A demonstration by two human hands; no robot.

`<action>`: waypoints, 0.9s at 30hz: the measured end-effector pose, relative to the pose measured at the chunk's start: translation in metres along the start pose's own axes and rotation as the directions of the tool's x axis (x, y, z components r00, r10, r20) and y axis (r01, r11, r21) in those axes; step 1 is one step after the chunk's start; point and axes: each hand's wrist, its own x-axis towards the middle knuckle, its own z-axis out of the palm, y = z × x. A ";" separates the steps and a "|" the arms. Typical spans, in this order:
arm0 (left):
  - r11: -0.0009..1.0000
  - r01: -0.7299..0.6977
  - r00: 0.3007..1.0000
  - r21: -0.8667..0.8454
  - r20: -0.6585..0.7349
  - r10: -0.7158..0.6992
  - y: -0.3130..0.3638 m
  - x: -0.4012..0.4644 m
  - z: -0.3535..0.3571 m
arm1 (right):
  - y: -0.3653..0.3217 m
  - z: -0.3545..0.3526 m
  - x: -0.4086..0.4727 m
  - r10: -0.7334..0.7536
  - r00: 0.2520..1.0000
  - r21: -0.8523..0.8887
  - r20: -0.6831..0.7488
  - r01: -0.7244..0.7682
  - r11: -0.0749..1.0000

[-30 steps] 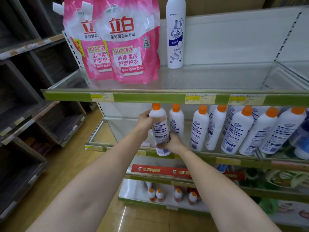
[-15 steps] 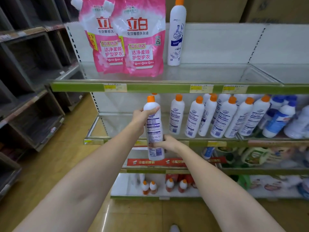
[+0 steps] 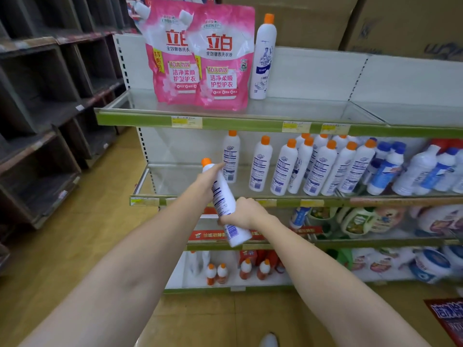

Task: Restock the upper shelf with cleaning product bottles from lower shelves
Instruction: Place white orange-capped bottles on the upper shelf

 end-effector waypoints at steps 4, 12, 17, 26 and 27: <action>1.000 0.009 1.000 -0.024 -0.002 -0.009 0.008 -0.026 -0.001 | 0.006 0.008 -0.005 0.021 0.994 0.256 0.106 -0.048 0.965; 0.972 -0.017 0.999 0.233 0.051 0.005 0.041 -0.116 0.019 | 0.030 0.011 -0.013 -0.048 0.955 0.699 0.293 -0.179 0.693; 0.956 -0.083 0.994 0.282 -0.050 0.101 0.040 -0.118 0.027 | 0.035 0.016 -0.018 -0.102 0.945 0.838 0.310 -0.221 0.499; 0.978 -0.139 0.990 0.154 -0.009 0.142 0.054 -0.116 0.032 | 0.024 0.003 -0.012 -0.020 0.984 0.833 0.179 -0.141 0.535; 0.980 -0.150 0.989 0.131 0.007 0.151 0.057 -0.116 0.033 | 0.023 0.001 -0.011 0.005 0.990 0.823 0.139 -0.118 0.556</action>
